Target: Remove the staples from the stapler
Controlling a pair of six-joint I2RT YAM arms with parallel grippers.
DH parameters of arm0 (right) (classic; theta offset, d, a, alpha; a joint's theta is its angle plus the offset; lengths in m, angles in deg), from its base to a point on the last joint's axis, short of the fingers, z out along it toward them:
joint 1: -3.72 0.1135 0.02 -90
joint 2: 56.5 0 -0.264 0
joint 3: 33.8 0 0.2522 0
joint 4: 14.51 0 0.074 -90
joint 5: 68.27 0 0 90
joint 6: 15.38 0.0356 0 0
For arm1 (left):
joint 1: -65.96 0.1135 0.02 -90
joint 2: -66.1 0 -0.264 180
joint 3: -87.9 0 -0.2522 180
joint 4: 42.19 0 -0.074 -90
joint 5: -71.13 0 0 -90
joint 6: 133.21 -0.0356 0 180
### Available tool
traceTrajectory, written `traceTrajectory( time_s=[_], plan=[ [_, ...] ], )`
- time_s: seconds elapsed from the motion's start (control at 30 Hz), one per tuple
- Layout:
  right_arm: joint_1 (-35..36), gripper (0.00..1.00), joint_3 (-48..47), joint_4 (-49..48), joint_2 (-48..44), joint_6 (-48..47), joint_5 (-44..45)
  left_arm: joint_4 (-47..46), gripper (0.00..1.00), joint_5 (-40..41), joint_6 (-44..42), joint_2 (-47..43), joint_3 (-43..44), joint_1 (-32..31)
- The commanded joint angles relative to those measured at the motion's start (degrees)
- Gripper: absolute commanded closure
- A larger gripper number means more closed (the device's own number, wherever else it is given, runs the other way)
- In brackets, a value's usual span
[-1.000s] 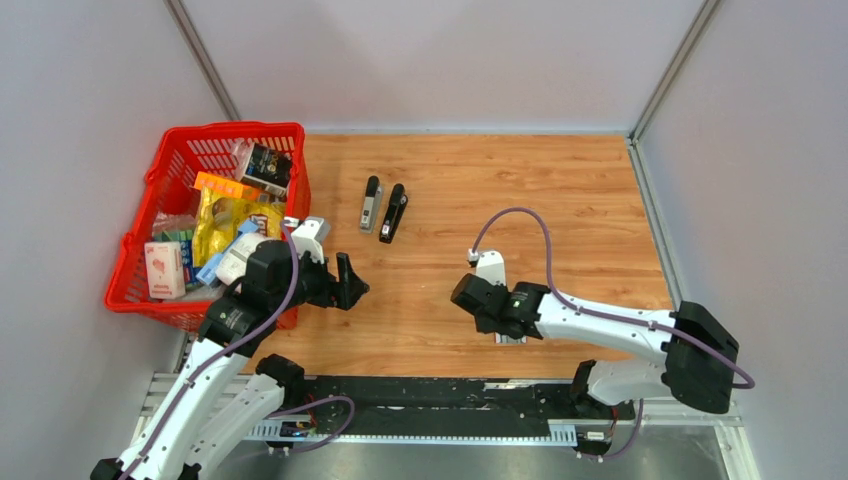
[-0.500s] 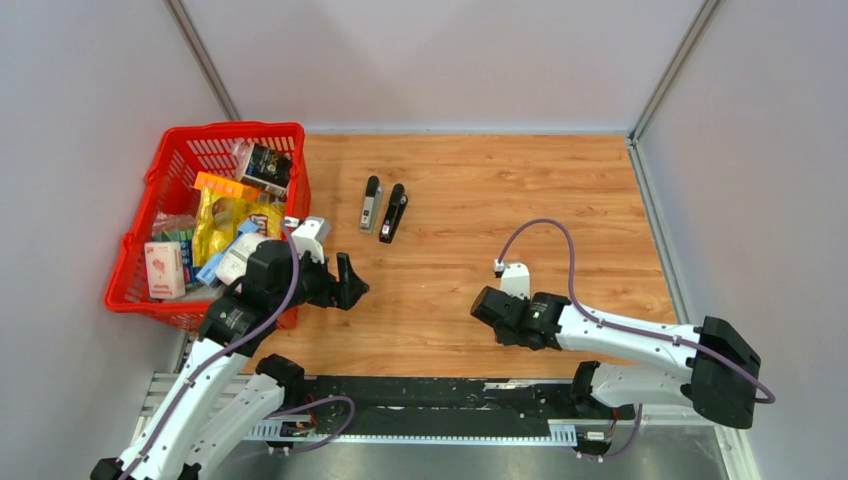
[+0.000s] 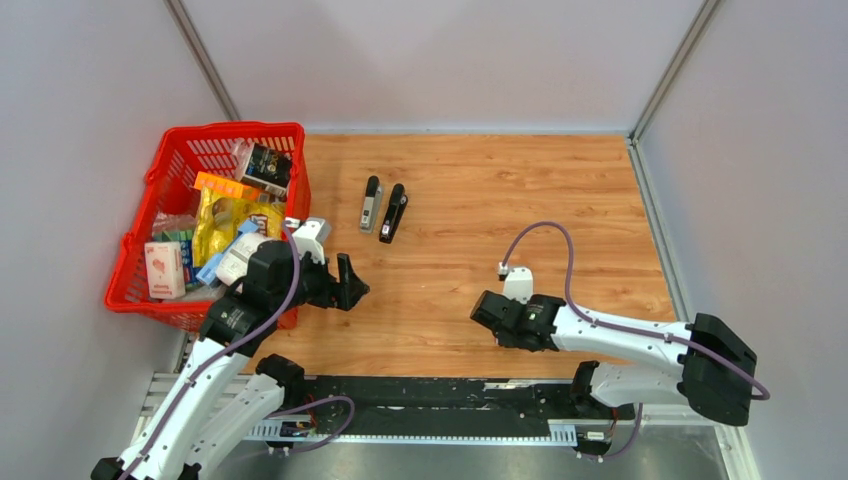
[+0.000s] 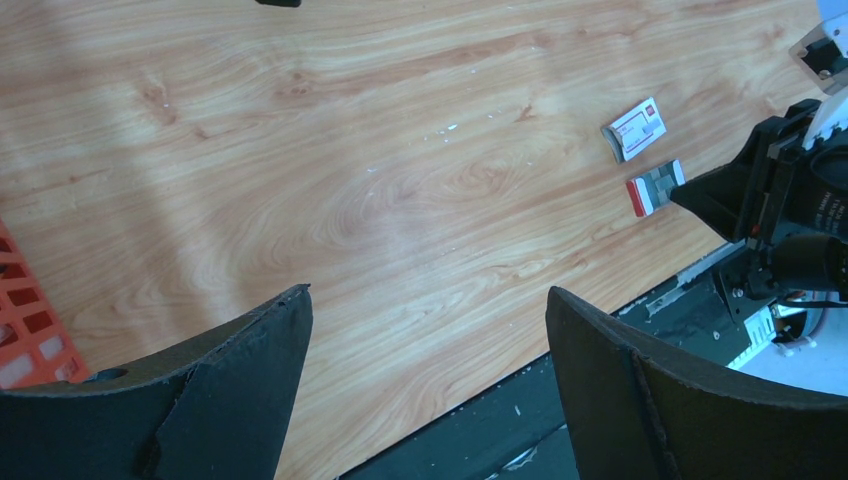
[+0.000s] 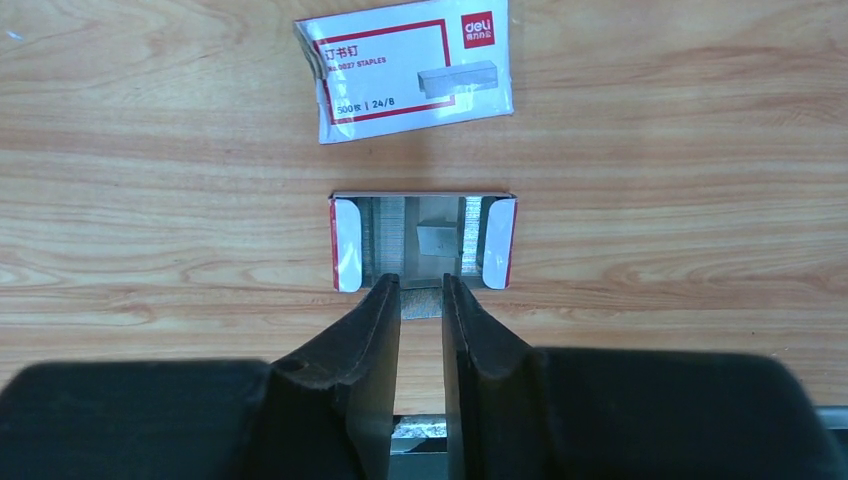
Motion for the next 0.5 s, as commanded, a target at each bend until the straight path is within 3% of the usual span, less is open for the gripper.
traceTrajectory(
  time_s=[0.0, 0.47],
  plan=[
    [-0.5, 0.77, 1.1, -1.3, 0.5, 3.4, 2.8, -1.5, 0.06, -0.7, -0.1, 0.0, 0.0, 0.2],
    [-0.8, 0.77, 1.8, -3.4, 2.2, 3.4, 2.7, -1.5, 0.06, -0.8, -0.2, -0.1, 0.0, 0.2]
  ],
)
